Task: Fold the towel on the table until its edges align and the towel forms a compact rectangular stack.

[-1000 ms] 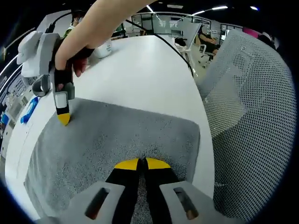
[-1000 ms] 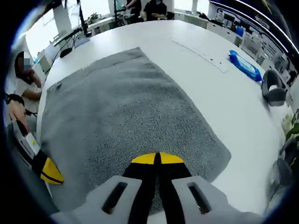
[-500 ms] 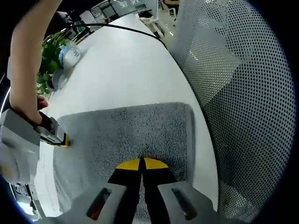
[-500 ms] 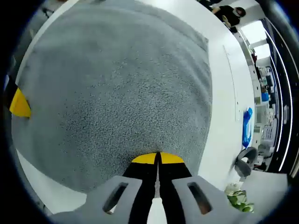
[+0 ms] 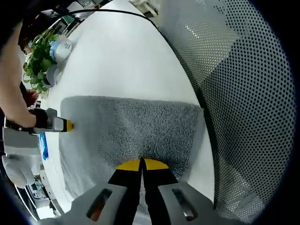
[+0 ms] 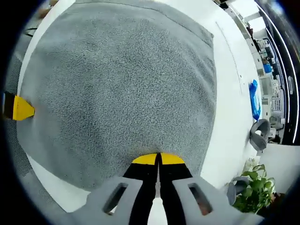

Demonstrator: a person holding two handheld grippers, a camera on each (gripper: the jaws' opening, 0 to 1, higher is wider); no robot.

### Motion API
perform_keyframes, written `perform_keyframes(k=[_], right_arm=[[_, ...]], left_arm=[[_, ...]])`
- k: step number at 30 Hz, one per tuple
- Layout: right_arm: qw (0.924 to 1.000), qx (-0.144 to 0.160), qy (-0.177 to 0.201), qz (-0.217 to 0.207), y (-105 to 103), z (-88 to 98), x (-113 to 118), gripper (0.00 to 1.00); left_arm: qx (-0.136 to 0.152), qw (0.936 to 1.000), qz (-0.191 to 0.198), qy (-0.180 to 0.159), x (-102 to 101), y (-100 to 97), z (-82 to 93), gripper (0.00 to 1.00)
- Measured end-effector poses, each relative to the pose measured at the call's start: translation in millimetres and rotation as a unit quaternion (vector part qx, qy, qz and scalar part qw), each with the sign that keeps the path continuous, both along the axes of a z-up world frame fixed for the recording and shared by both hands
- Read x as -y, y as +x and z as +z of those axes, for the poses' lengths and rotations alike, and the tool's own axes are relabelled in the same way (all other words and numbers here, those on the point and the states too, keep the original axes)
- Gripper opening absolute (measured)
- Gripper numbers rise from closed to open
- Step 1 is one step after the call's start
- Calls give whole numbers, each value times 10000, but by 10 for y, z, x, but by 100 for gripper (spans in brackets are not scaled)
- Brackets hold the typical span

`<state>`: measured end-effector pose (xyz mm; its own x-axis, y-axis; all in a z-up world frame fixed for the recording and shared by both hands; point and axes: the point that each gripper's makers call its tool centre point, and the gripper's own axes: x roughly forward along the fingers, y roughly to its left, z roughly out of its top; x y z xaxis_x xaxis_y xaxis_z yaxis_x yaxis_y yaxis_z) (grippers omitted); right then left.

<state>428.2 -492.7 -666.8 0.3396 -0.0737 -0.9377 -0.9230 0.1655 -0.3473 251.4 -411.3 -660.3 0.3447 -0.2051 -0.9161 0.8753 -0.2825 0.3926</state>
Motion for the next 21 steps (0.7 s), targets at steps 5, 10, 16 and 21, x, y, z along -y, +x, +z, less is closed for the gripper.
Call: perform_keyframes(k=[5, 10, 16, 21], right_arm=[[9997, -73, -106, -224, -80, -3, 69, 0], [9994, -157, -115, -290, -155, 0, 111, 0], [9989, -206, -111, -405, -205, -1, 141, 0], [9984, -209, -55, -530, -228, 2, 153, 0]], left_arm=[[-72, 9996, 237, 129, -77, 27, -6, 1], [67, 9982, 317, 497, -213, 67, -29, 1], [85, 9965, 417, 714, -299, 117, -21, 1], [15, 9966, 525, 634, -328, 139, -20, 1]])
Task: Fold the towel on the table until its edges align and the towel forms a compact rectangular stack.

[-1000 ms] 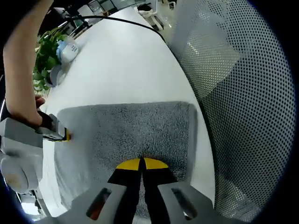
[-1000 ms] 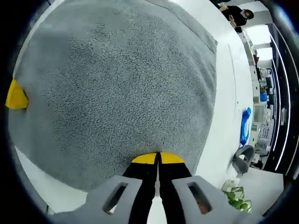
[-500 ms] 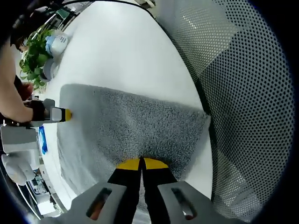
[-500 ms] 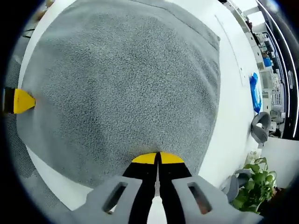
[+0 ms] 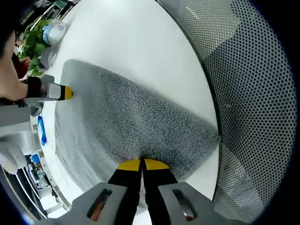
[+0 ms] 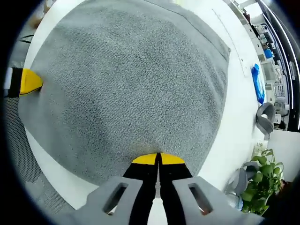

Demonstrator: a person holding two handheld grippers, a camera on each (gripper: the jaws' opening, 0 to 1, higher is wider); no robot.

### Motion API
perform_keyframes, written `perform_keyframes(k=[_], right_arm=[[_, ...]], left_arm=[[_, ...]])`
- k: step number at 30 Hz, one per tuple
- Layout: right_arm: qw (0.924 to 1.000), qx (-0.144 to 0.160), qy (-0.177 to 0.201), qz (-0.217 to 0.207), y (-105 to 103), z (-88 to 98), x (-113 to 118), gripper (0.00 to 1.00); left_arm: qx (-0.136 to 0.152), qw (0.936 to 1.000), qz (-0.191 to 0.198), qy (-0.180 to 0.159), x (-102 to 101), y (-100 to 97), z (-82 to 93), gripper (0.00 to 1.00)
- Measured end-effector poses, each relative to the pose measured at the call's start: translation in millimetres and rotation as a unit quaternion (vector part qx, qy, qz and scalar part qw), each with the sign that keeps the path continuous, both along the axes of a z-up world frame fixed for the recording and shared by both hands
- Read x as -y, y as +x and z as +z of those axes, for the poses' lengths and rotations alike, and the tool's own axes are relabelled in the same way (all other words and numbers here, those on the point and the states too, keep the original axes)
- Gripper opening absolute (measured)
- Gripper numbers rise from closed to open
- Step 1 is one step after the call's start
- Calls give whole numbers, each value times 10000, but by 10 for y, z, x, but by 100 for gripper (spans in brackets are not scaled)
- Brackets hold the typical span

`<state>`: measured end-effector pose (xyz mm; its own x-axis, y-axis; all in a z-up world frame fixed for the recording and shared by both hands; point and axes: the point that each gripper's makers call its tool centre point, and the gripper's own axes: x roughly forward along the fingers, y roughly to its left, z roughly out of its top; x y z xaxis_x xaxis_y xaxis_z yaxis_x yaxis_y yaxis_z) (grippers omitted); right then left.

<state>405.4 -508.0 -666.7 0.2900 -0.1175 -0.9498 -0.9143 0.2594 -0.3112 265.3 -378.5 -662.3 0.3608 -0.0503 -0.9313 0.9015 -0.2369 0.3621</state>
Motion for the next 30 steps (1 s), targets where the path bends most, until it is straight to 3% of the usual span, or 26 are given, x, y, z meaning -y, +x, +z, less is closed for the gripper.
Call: perform_keyframes(k=[3, 8, 16, 22, 30], right_arm=[[9999, 30, -94, -60, -52, -8, 15, 0], [9989, 138, -371, 252, -107, -14, 42, 0], [9990, 31, -387, 202, -164, -1, 61, 0], [9988, 56, -368, 323, -276, -5, 68, 0], [9982, 172, -449, 348, -313, -19, 57, 0]], left_arm=[[-49, 9999, 97, -60, -28, 19, 4, 1], [-50, 9998, 119, -130, -57, 23, 3, 1], [12, 10000, 98, 11, -105, 15, 5, 1], [-171, 9980, 584, -146, -190, 43, 12, 1], [-145, 9982, 573, -29, -216, 37, 2, 1]])
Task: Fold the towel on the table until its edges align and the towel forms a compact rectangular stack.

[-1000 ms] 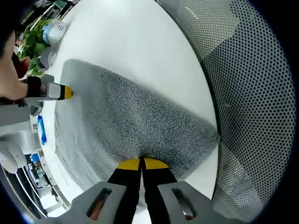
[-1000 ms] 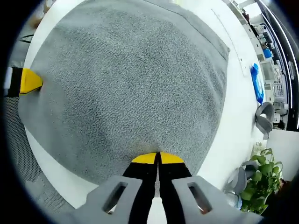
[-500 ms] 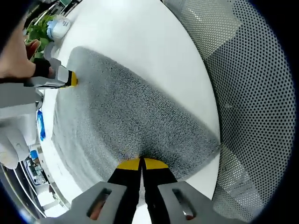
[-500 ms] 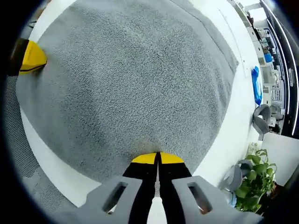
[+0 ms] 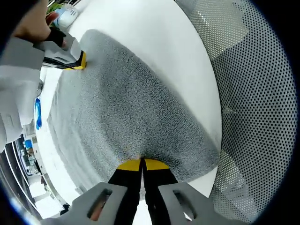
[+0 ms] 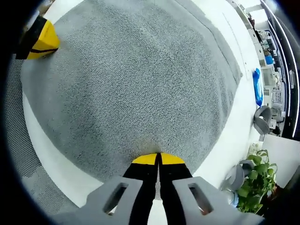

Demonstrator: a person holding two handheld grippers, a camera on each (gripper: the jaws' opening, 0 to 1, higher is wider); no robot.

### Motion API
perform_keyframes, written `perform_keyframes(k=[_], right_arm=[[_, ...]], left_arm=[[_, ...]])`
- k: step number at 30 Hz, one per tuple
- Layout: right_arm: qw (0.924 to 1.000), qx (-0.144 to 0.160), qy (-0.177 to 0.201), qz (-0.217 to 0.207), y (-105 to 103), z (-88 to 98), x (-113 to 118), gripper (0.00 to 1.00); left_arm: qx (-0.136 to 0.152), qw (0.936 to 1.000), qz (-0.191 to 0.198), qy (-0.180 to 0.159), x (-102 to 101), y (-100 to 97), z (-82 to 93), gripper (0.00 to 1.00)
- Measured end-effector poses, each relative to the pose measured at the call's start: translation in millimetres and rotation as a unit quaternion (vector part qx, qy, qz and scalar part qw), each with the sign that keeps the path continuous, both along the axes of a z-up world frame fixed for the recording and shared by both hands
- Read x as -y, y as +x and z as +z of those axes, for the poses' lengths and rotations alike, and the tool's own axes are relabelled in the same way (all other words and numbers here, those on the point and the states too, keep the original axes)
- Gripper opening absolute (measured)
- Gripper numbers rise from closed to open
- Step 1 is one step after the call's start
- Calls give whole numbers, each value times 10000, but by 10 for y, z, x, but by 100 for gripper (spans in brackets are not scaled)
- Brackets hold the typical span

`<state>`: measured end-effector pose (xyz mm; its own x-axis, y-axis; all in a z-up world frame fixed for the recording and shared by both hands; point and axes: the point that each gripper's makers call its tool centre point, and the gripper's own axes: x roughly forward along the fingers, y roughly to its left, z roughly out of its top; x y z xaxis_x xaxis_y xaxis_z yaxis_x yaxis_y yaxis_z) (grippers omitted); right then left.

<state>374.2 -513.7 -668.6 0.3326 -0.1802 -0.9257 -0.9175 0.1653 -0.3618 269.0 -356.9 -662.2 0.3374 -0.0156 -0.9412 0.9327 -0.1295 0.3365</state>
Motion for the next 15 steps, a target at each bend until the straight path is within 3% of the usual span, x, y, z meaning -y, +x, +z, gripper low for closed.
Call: perform_keyframes(k=[7, 15], right_arm=[[9997, 52, -205, 98, -13, 6, 5, 0], [9997, 16, -85, -208, -62, 10, -2, 0]], left_arm=[[13, 10000, 62, -24, -18, 10, 2, 1], [103, 9996, 255, -11, -101, 77, 3, 1]])
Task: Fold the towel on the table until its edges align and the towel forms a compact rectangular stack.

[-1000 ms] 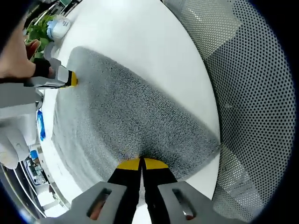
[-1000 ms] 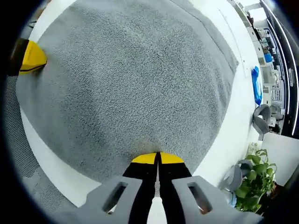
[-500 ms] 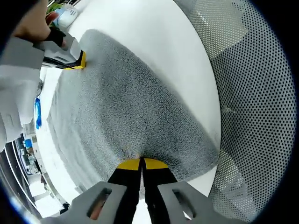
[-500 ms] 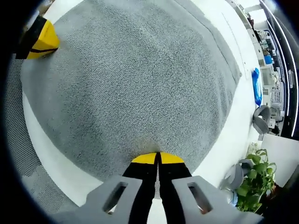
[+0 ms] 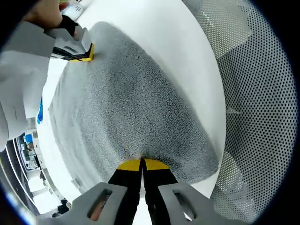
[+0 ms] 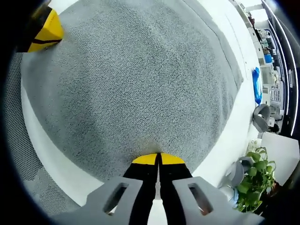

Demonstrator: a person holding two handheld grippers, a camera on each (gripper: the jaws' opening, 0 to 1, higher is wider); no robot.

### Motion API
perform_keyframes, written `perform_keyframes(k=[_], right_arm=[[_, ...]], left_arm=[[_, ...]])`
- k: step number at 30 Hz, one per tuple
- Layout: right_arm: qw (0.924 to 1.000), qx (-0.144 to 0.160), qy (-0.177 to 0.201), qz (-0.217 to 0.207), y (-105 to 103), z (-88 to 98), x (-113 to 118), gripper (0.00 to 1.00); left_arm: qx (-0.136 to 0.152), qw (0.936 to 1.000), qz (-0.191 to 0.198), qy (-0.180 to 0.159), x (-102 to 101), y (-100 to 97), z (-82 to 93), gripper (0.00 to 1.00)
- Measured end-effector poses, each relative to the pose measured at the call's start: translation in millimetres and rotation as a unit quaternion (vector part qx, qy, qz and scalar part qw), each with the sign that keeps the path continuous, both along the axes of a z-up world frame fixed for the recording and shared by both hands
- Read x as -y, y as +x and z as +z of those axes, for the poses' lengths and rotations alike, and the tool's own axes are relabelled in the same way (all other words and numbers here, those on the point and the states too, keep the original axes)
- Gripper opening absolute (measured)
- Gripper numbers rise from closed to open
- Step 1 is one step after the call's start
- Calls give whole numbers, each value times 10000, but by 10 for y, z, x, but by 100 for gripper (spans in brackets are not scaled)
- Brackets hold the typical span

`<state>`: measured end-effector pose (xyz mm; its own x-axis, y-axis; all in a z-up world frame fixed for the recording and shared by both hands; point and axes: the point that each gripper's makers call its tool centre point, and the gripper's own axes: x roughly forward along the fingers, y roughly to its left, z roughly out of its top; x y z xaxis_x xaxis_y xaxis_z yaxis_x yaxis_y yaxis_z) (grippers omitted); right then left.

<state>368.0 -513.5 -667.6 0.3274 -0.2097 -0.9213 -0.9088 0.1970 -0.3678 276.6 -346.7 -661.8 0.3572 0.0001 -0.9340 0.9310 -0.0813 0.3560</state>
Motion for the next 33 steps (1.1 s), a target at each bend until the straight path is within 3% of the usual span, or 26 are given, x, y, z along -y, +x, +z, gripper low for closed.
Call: perform_keyframes(k=[8, 13, 19, 29, 33], right_arm=[[9992, 128, 170, -348, -39, 5, -12, 0], [9983, 104, 319, -477, -37, 7, -6, 0], [9984, 28, 400, -399, -76, 12, -19, 0], [9984, 92, 402, -383, -131, 6, -45, 0], [9968, 90, 549, -579, -163, 15, -53, 0]], left_arm=[[-38, 9993, 316, -219, -71, 63, 4, 1], [-28, 9992, 342, -185, -71, 72, -1, 1], [120, 9998, 160, 35, -108, 108, -9, 1], [84, 9986, 494, -159, -176, 172, 8, 1], [92, 9982, 568, -190, -201, 193, 2, 1]])
